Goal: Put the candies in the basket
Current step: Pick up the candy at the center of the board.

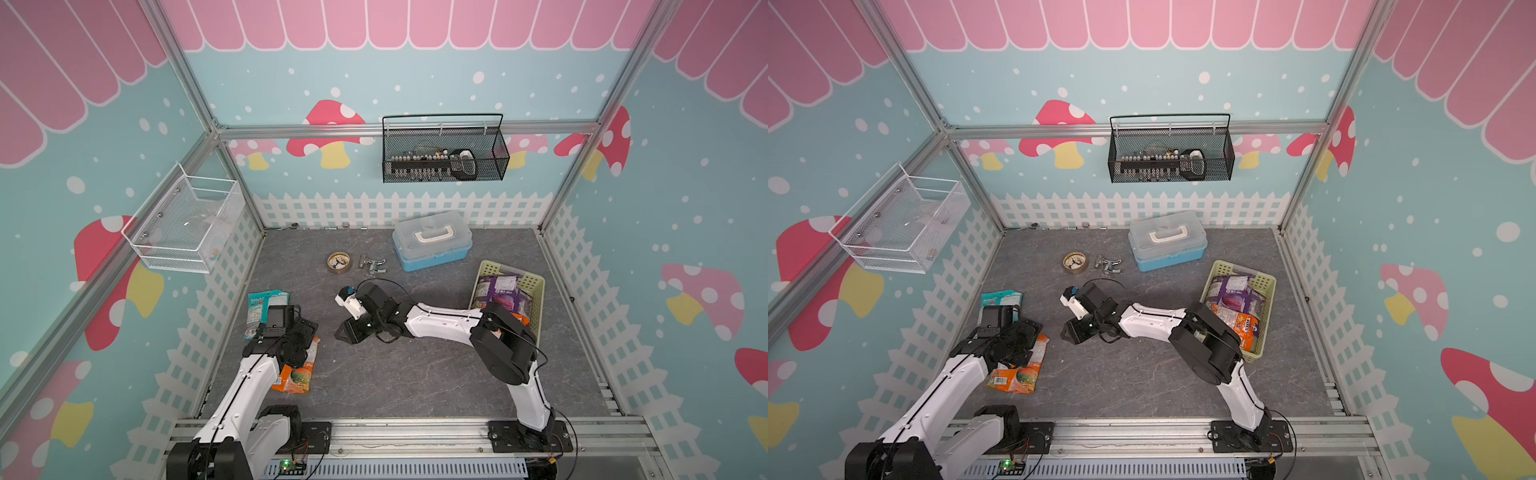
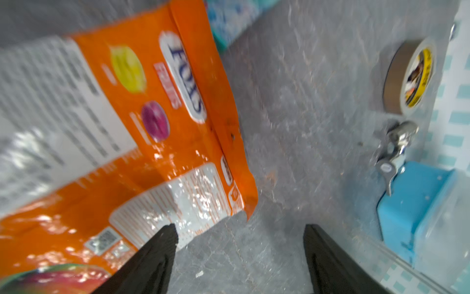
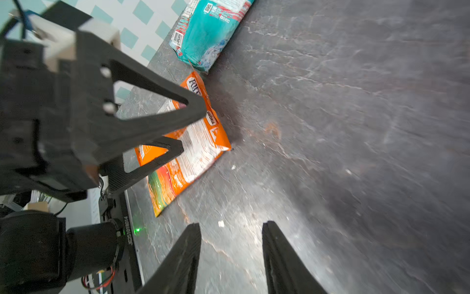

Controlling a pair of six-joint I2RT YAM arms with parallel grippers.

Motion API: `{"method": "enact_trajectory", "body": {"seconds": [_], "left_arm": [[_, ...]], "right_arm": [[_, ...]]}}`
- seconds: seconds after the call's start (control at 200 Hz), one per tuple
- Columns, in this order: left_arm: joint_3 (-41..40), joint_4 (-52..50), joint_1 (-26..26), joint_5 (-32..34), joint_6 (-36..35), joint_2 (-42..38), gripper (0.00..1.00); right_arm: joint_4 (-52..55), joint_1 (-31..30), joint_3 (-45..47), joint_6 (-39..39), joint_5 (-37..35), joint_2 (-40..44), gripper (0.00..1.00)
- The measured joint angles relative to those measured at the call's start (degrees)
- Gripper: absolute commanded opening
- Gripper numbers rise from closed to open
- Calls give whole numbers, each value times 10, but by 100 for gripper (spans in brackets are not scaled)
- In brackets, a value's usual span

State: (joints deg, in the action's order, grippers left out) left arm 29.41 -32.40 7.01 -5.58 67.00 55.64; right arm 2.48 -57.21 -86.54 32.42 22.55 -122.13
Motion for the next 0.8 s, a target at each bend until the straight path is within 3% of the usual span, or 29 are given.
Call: {"method": "enact_trajectory", "body": {"seconds": [0.14, 0.235, 0.5, 0.801], "left_arm": [[-9, -3, 117, 1, -17, 10, 78], [-21, 0, 154, -5, -28, 20, 78], [-22, 12, 166, -21, -56, 30, 78], [-24, 17, 167, -24, -66, 29, 79]], "right_arm": [[16, -9, -90, -11, 10, -72, 43], [29, -10, -142, -23, 11, -111, 43], [58, -10, -255, -47, 36, -193, 47], [70, -23, -314, -50, 81, -243, 45]]}}
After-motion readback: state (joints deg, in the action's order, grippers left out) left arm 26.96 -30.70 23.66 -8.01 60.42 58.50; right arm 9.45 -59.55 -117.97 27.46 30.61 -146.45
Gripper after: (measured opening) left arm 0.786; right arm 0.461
